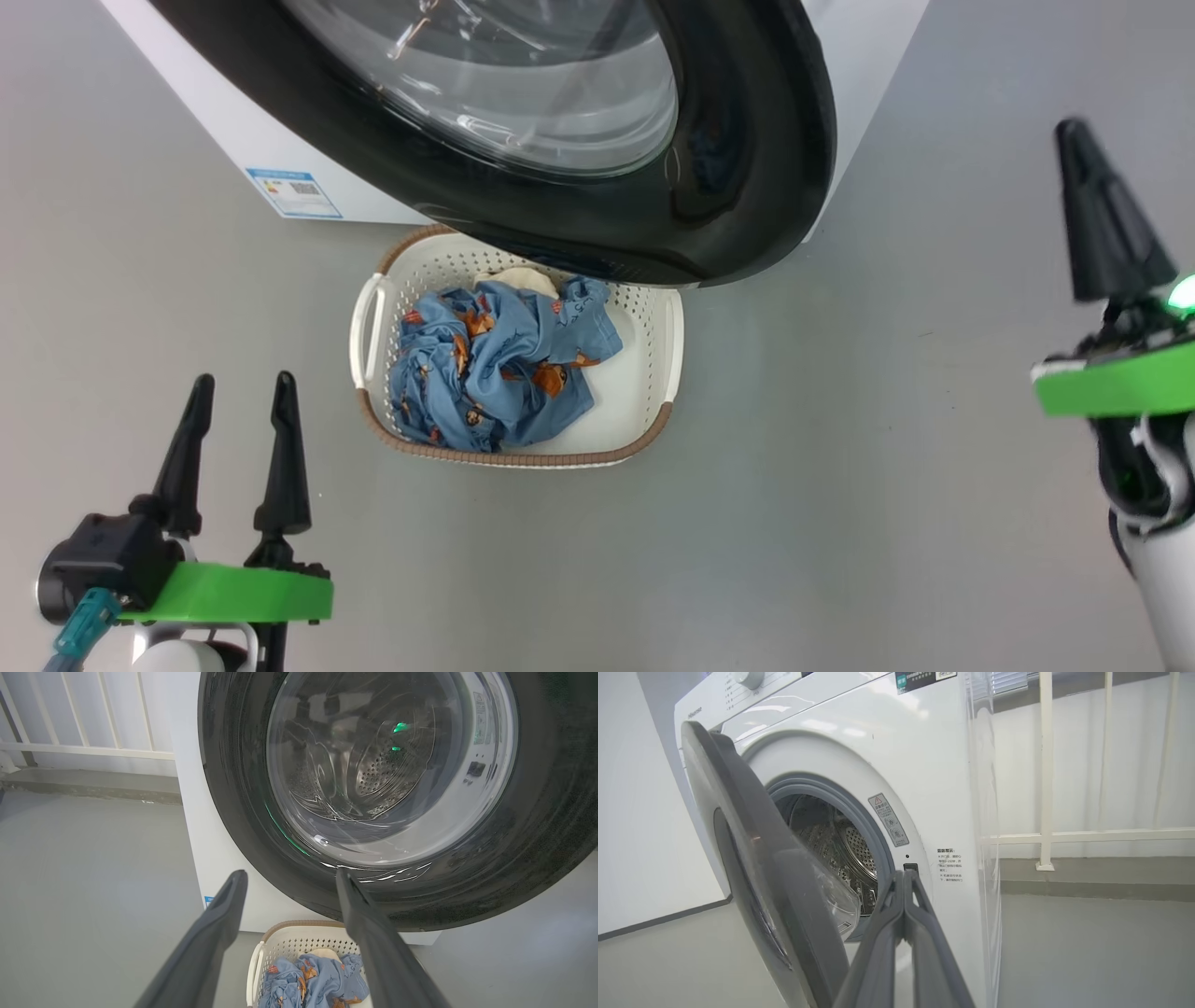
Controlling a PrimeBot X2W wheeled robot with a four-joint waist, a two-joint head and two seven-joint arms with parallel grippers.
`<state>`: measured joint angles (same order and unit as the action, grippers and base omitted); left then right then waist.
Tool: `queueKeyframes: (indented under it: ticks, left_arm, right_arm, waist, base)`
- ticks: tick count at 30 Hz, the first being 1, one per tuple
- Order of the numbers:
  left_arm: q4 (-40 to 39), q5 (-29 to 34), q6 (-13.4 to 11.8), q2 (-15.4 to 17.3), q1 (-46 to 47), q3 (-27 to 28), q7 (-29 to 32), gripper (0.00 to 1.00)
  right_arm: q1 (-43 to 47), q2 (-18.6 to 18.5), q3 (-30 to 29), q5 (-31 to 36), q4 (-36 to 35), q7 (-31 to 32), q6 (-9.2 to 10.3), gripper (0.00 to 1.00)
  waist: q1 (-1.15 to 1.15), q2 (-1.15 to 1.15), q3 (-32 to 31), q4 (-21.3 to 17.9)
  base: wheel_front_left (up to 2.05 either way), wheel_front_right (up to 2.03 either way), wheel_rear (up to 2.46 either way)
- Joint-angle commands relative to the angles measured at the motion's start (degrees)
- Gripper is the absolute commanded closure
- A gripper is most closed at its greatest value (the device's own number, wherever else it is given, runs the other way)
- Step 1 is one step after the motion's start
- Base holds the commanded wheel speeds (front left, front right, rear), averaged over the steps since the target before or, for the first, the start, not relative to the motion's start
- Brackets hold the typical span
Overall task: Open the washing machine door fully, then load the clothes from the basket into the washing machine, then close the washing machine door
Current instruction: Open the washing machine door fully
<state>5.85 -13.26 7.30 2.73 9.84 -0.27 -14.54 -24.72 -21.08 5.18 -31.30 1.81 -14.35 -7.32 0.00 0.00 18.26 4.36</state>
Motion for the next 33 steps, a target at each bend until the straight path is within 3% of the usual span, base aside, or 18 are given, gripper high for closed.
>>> queueKeyframes:
  ticks: [1, 13, 26, 33]
  left_arm:
    - [-1.5, 0.2, 0.2, 1.0, 1.4, 1.5, -0.5, 0.0]
    - [-1.2, -0.5, 0.2, 1.2, 1.6, 1.1, -0.5, 0.0]
    - [-1.3, -0.8, 0.2, 1.2, 2.5, 0.6, -0.5, 0.0]
    - [-1.2, -1.0, 0.2, 1.1, 2.8, 0.6, -0.5, 0.0]
  right_arm:
    - [-1.6, -0.8, 0.6, -1.7, -0.2, -0.6, -0.17, 1.0]
    - [-12.0, -2.9, 7.9, -21.0, 11.1, 2.7, -0.17, 1.0]
    - [-23.6, -3.8, 9.9, -44.9, 19.7, 17.8, -0.17, 1.0]
    - [-27.7, -3.4, 11.3, -51.8, 23.2, 26.9, -0.17, 1.0]
  waist:
    - [0.0, 0.0, 0.2, 0.2]
    - [0.0, 0.0, 0.8, 0.5]
    - [0.0, 0.0, 2.3, 1.4]
    - [0.0, 0.0, 3.0, 1.9]
  base:
    - [0.0, 0.0, 0.0]
    - [0.0, 0.0, 0.0]
    - [0.0, 0.0, 0.0]
    - [0.0, 0.0, 0.0]
